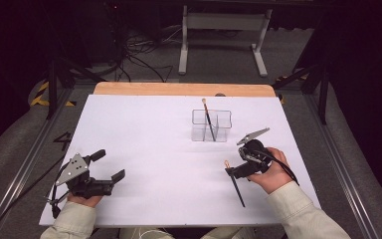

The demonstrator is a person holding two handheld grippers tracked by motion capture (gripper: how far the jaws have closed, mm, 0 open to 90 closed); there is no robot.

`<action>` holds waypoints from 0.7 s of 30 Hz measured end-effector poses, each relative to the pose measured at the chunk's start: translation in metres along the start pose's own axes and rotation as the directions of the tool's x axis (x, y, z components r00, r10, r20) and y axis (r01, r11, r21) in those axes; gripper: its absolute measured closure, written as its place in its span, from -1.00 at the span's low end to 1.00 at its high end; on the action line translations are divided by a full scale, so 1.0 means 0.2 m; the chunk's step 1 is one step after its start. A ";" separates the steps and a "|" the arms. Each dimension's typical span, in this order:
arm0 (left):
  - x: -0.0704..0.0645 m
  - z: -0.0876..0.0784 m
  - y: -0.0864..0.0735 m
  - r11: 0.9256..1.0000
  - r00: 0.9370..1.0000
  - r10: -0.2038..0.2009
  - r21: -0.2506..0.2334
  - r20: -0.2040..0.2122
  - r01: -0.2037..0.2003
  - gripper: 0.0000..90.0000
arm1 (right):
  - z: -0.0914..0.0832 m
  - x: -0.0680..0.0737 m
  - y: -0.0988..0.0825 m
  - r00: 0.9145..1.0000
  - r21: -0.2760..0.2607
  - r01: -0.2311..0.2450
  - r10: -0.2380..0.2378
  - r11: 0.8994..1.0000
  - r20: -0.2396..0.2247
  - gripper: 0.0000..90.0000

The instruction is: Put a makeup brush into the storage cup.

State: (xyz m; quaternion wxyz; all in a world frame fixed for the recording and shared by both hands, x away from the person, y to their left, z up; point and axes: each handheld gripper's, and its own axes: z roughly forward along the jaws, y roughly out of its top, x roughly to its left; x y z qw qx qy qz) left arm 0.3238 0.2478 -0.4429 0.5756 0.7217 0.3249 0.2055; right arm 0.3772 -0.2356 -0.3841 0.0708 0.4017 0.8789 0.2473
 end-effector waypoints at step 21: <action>0.00 0.00 0.00 1.000 1.000 0.005 0.001 0.007 -0.005 -0.98 | 0.08 0.00 0.01 0.999 0.137 -0.012 0.007 0.991 0.037 -0.28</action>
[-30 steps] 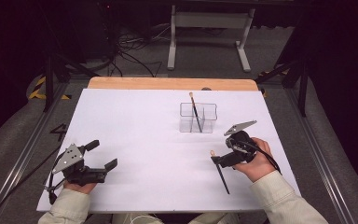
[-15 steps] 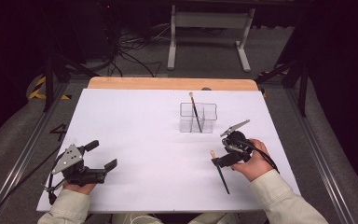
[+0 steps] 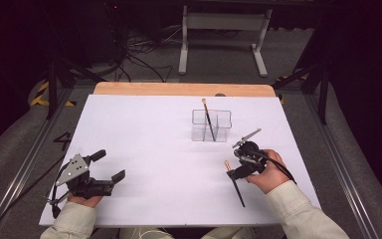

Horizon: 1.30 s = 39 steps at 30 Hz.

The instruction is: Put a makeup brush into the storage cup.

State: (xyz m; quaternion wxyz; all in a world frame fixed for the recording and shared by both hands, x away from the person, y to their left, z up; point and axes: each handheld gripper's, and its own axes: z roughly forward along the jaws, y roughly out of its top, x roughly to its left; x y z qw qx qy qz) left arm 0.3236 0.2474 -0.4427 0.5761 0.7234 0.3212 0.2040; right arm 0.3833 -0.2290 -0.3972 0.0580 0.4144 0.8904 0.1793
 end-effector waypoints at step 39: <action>0.00 0.01 0.00 1.000 1.000 -0.003 0.013 -0.004 0.003 -0.97 | 0.13 0.05 0.00 0.996 0.148 0.046 -0.057 0.988 0.069 0.48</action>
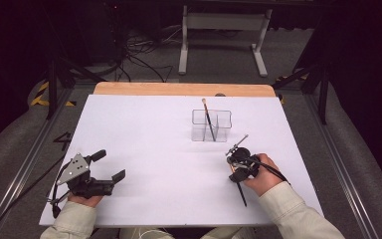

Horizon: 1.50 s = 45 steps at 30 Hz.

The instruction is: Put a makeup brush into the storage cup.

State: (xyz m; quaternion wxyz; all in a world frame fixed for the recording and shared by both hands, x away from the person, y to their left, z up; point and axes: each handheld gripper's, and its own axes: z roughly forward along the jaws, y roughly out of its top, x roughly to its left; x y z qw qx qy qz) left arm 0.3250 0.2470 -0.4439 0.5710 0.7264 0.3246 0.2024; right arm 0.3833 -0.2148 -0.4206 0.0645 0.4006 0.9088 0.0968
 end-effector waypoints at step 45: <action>0.00 0.00 0.00 1.000 1.000 0.001 0.000 0.000 -0.001 -0.97 | -0.22 -0.03 0.02 0.996 -0.198 0.001 -0.020 0.980 -0.092 0.86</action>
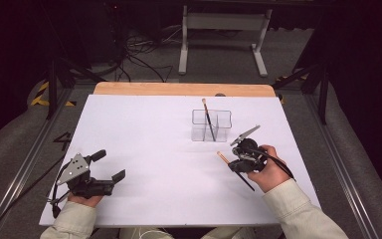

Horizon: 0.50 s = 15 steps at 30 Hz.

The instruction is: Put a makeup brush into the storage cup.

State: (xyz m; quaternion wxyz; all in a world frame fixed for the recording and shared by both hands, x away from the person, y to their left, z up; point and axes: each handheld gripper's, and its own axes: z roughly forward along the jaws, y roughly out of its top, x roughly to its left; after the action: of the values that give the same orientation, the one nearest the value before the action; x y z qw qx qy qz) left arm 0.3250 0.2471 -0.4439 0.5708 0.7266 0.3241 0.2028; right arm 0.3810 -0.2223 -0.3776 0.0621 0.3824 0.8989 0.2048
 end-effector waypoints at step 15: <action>0.00 0.00 0.00 1.000 1.000 0.002 0.001 0.000 -0.002 -0.97 | -0.13 0.02 0.02 0.998 -0.205 0.056 -0.058 0.977 -0.001 0.86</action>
State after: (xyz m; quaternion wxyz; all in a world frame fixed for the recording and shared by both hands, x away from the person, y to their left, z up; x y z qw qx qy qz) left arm 0.3256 0.2470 -0.4442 0.5701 0.7274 0.3234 0.2033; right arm 0.3745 -0.2246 -0.3518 0.1039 0.3474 0.8838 0.2957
